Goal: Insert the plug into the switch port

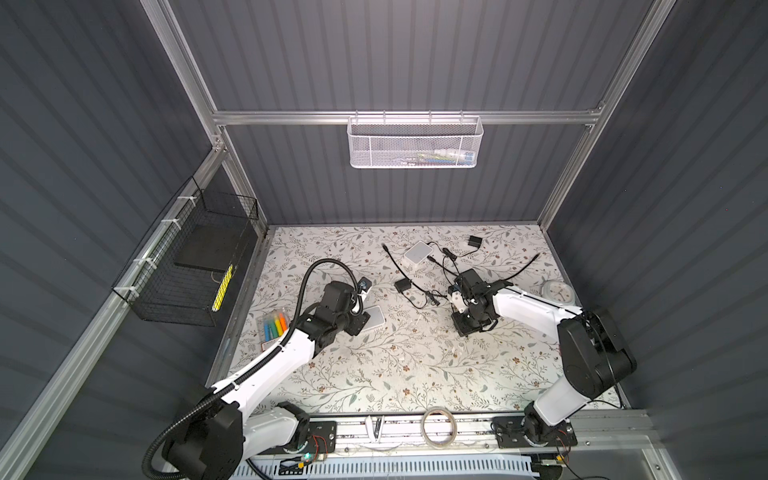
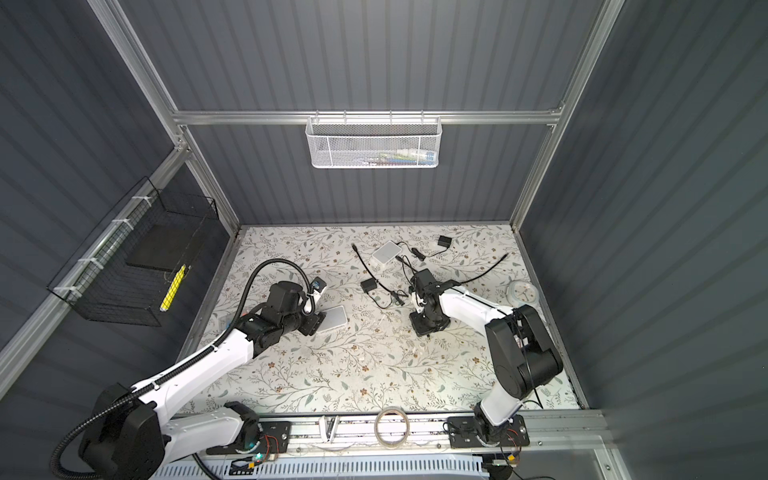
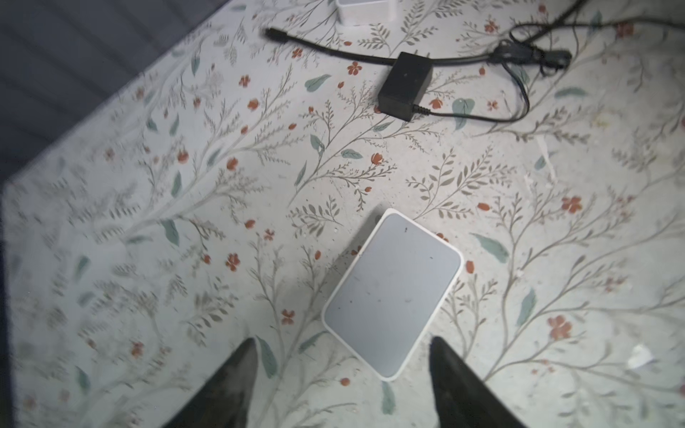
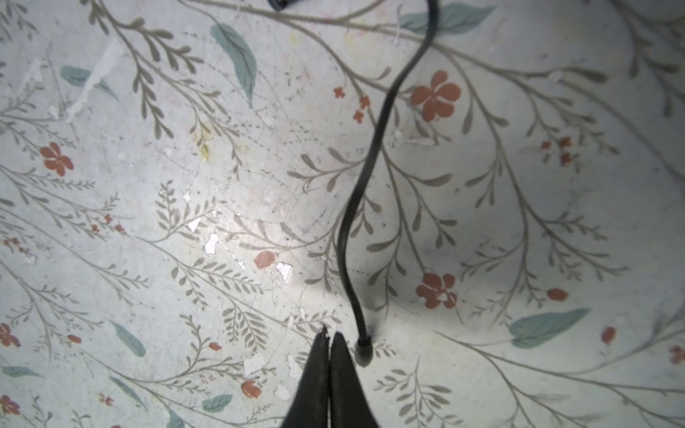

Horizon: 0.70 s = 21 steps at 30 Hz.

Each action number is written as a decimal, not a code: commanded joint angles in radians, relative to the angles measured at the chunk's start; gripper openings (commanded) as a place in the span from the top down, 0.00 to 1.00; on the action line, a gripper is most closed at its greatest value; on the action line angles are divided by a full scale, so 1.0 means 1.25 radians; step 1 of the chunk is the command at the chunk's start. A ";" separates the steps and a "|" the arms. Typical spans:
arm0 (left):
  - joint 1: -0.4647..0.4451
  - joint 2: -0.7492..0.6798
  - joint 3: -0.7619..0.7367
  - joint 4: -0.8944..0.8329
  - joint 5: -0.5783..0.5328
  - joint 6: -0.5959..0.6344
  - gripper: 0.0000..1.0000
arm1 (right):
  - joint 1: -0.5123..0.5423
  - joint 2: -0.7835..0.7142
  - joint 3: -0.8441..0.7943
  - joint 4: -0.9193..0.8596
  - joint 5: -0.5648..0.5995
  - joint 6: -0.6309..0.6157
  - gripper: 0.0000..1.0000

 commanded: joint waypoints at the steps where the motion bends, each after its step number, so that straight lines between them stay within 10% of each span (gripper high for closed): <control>1: 0.001 0.007 -0.006 -0.020 -0.013 -0.287 0.53 | -0.002 0.006 0.026 -0.021 -0.010 -0.011 0.97; 6: -0.007 0.019 -0.016 -0.063 0.018 -0.536 0.75 | -0.002 -0.001 0.037 -0.026 -0.009 -0.014 1.00; 13: -0.028 0.074 -0.010 -0.165 0.002 -0.819 0.75 | -0.002 0.017 0.043 -0.020 -0.027 -0.012 1.00; 21: -0.055 0.131 -0.029 -0.119 0.020 -0.844 0.74 | -0.001 0.030 0.051 -0.018 -0.032 -0.015 1.00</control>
